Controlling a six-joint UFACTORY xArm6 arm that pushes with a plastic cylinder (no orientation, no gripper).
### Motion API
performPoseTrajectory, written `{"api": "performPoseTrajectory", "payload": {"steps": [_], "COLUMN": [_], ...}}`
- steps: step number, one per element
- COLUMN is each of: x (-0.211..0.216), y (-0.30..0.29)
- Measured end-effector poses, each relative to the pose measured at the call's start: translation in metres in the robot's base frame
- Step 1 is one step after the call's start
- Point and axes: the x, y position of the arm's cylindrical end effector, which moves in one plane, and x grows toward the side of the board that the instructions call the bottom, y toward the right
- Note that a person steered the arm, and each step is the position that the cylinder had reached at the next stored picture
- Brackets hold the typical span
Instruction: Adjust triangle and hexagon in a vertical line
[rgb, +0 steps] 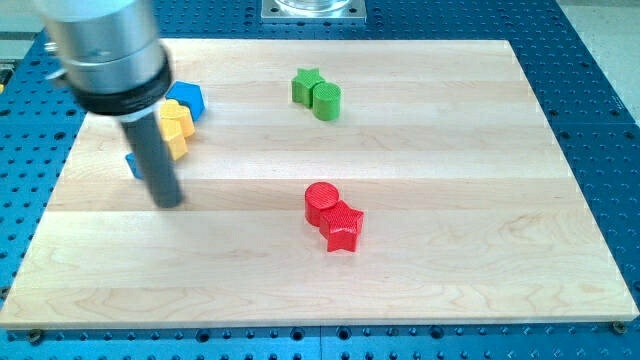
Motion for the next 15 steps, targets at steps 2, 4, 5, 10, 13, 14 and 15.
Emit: {"api": "performPoseTrajectory", "payload": {"steps": [2, 4, 5, 10, 13, 14, 15], "x": [-0.012, -0.030, -0.041, -0.073, -0.090, -0.090, -0.090], "y": [-0.030, -0.030, -0.030, -0.030, -0.024, -0.023, -0.029]}}
